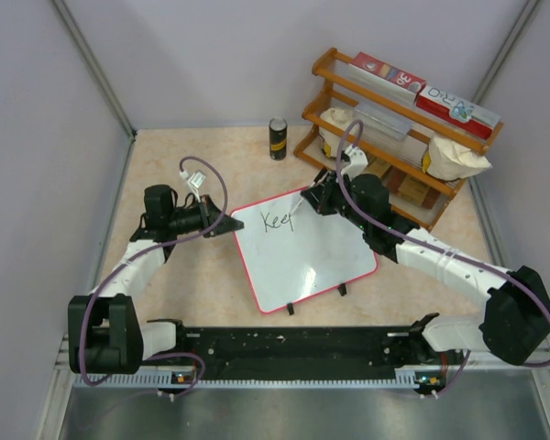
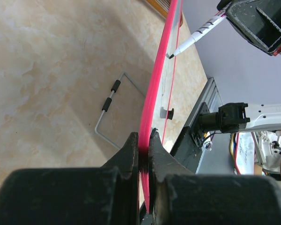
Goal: Write a sentence on the whiteboard
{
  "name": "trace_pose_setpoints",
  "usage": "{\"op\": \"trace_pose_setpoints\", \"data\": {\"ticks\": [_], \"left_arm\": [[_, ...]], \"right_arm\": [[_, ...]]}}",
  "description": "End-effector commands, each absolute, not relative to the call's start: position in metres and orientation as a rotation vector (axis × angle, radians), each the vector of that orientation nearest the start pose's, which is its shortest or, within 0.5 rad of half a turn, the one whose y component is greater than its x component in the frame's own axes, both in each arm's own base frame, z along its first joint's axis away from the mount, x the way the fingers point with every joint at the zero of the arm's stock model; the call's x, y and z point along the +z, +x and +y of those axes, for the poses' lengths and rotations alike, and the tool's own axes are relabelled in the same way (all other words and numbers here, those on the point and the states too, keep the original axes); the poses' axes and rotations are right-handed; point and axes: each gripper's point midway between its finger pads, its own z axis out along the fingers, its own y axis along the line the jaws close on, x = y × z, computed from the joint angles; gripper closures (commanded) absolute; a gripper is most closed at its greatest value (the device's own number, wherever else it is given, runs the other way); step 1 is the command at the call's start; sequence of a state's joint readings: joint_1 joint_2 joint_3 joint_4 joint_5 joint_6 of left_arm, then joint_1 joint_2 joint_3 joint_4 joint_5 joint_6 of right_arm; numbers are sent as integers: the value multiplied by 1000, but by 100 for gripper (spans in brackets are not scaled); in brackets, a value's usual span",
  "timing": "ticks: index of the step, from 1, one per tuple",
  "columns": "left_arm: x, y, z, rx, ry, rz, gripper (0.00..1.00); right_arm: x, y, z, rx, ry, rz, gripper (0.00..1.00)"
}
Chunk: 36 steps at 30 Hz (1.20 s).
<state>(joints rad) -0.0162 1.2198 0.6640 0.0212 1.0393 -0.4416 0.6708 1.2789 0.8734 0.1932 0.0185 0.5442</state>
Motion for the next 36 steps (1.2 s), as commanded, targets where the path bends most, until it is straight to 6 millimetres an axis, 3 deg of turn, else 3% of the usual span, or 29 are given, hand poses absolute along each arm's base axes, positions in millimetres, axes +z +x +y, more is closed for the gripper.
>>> {"op": "trace_pose_setpoints", "data": {"ticks": [1, 23, 36], "left_arm": [[156, 282, -158, -1201, 248, 2102, 100], [156, 282, -158, -1204, 249, 2103, 100], [156, 282, -158, -1203, 250, 2103, 100]], "right_arm": [[257, 336, 275, 839, -45, 1804, 100], [234, 329, 257, 771, -40, 1864, 100], [236, 323, 267, 843, -81, 1846, 100]]}}
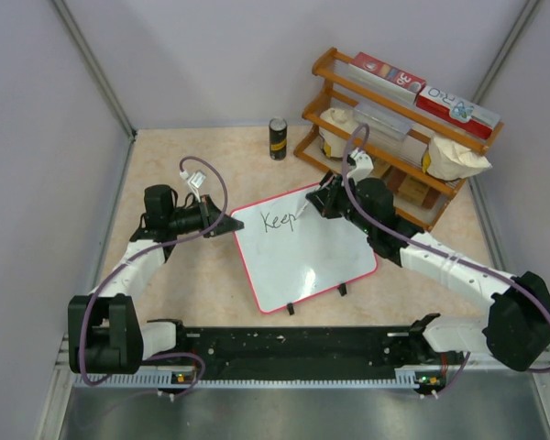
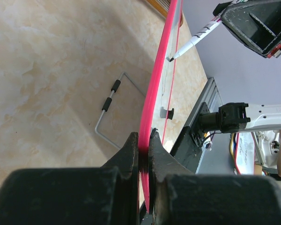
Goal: Write a sentence on the whiteboard
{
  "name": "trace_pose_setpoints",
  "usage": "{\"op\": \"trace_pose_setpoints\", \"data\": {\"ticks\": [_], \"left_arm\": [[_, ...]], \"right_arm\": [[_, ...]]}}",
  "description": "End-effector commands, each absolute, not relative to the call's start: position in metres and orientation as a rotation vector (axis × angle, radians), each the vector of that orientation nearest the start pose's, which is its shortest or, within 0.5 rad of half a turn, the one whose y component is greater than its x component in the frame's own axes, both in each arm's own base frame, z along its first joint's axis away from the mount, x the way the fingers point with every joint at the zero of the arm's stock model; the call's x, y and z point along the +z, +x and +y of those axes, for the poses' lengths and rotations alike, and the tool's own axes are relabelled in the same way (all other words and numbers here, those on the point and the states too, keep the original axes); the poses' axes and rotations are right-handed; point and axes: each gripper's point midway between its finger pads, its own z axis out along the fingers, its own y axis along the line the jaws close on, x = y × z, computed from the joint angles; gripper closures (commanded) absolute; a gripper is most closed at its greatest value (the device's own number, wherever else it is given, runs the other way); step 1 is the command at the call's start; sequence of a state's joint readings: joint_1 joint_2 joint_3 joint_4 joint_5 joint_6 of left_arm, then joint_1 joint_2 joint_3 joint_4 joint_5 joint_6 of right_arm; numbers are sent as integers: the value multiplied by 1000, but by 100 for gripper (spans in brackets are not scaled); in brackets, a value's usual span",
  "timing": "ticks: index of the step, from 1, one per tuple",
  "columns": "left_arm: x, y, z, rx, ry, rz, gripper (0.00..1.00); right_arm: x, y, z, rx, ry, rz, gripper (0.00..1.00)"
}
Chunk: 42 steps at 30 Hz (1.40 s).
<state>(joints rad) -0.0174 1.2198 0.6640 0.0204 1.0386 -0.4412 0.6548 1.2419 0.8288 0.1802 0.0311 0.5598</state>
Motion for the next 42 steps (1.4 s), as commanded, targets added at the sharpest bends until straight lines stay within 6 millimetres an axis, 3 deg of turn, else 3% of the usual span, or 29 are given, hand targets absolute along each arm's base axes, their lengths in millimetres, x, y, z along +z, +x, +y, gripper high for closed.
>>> {"op": "trace_pose_setpoints", "data": {"ticks": [1, 15, 23, 30, 42], "left_arm": [[156, 282, -159, -1205, 250, 2106, 100], [154, 281, -159, -1202, 250, 2110, 100], [155, 281, -159, -1199, 249, 2109, 100], [154, 281, -159, -1198, 250, 2112, 100], [152, 282, -159, -1197, 248, 2117, 100]], "right_arm": [[237, 323, 269, 852, -85, 1842, 100], [257, 326, 284, 953, -64, 1815, 100], [292, 323, 272, 994, -30, 1731, 100], [297, 336, 250, 973, 10, 1717, 100], [286, 343, 235, 821, -39, 1722, 100]]}}
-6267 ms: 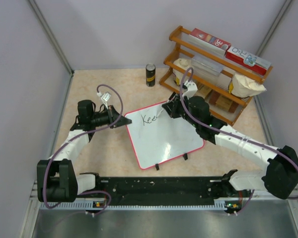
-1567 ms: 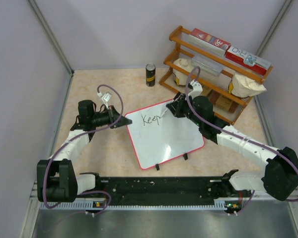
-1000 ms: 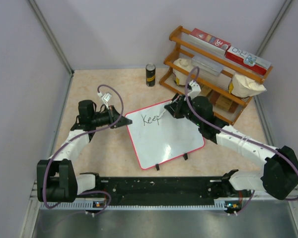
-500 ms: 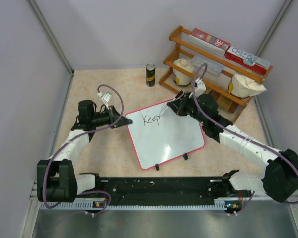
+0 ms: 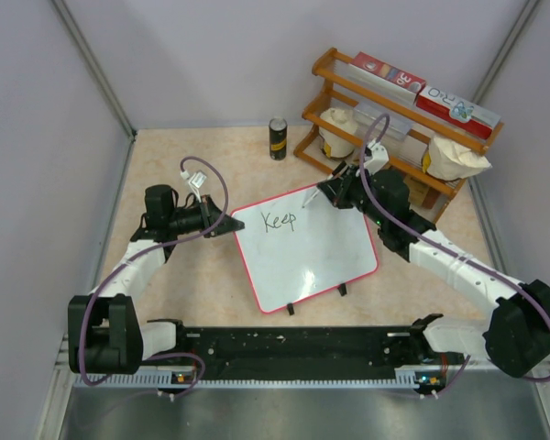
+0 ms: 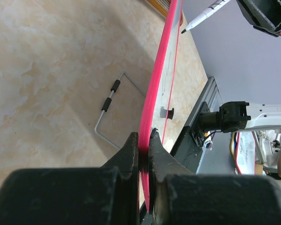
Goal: Write a sentence on the whiteboard
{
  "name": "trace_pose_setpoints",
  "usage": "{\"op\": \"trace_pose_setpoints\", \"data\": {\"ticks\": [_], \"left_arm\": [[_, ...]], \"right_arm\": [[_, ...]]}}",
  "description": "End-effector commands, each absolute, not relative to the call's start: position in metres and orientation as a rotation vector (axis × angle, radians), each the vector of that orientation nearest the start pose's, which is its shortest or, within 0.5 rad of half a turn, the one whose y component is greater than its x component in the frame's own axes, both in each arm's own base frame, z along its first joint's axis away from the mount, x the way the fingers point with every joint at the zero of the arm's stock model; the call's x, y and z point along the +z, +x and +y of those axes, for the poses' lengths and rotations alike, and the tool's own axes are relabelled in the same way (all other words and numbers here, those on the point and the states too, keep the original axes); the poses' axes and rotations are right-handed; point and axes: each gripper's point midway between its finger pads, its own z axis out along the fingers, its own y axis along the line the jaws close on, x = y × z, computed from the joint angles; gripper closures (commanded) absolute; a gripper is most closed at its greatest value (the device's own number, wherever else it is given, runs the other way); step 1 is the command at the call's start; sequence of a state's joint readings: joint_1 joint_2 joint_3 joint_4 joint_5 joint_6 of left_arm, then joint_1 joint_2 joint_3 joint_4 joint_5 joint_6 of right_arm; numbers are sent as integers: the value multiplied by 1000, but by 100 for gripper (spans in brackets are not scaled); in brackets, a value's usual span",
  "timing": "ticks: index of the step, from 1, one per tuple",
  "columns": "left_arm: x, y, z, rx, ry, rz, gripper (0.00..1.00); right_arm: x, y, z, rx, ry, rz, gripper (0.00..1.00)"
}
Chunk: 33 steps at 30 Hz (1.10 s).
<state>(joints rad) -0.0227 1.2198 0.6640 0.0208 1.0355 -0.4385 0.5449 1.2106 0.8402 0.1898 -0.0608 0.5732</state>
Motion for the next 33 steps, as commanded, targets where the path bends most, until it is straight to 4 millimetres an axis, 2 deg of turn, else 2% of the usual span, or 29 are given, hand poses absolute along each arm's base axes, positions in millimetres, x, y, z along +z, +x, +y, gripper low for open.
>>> {"op": "trace_pose_setpoints", "data": {"ticks": [1, 15, 33], "left_arm": [[152, 282, -159, -1198, 249, 2116, 100], [153, 282, -159, -1197, 248, 2117, 100], [153, 282, -159, -1198, 249, 2118, 100]], "right_arm": [[286, 344, 234, 815, -38, 1721, 100], [271, 345, 243, 844, -51, 1755, 100], [245, 349, 234, 765, -39, 1809, 100]]}}
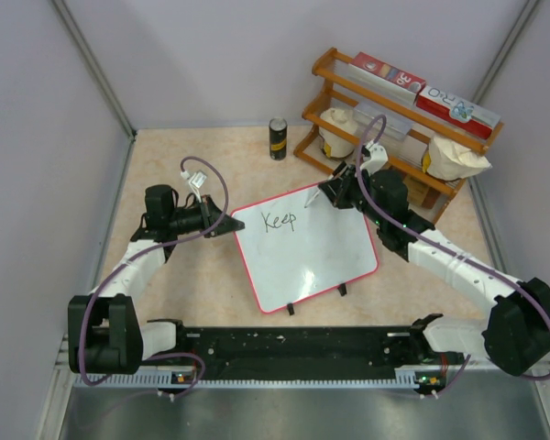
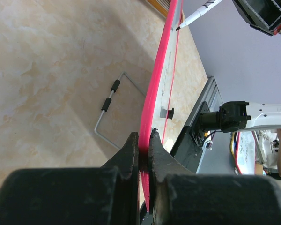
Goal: Write a sentence on the whiteboard
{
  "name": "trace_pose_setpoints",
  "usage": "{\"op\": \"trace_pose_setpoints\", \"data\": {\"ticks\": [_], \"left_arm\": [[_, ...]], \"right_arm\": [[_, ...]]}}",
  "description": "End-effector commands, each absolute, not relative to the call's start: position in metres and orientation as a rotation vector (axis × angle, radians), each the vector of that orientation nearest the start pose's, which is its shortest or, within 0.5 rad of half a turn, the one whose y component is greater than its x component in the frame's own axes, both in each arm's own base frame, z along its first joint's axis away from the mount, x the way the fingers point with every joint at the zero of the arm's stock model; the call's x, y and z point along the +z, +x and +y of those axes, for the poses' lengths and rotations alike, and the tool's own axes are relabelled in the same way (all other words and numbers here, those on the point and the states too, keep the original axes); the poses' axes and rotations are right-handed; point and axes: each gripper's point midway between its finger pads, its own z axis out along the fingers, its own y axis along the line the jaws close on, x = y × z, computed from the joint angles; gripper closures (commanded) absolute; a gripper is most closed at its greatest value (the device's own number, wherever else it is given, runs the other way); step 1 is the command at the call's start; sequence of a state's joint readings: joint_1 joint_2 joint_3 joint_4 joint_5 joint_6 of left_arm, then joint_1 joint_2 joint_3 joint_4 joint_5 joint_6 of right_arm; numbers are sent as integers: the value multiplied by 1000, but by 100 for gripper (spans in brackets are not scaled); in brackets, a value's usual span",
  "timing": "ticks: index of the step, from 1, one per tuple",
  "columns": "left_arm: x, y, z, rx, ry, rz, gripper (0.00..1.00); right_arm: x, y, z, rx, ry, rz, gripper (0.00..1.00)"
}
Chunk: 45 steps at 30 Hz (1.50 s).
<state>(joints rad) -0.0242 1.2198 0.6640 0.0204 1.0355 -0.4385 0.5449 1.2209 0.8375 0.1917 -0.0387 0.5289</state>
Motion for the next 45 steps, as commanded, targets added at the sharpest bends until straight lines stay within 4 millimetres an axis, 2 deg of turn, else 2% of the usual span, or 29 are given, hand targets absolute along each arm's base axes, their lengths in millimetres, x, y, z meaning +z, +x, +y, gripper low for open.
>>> {"op": "trace_pose_setpoints", "data": {"ticks": [1, 12, 24, 28, 36, 45], "left_arm": [[153, 282, -159, -1197, 250, 2117, 100], [154, 282, -159, -1197, 251, 2118, 100], [154, 281, -160, -1197, 254, 2117, 100], [153, 281, -160, -1197, 253, 2121, 100], [152, 281, -160, -1197, 254, 2121, 100], [152, 281, -160, -1193, 256, 2120, 100]], "right_arm": [[245, 350, 232, 758, -31, 1806, 100], [234, 352, 225, 702, -12, 1831, 100], [236, 354, 206, 602, 28, 1821, 100], [240, 352, 206, 612, 22, 1808, 100], [272, 347, 216, 716, 12, 1722, 100], [275, 355, 225, 748, 12, 1720, 100]]}}
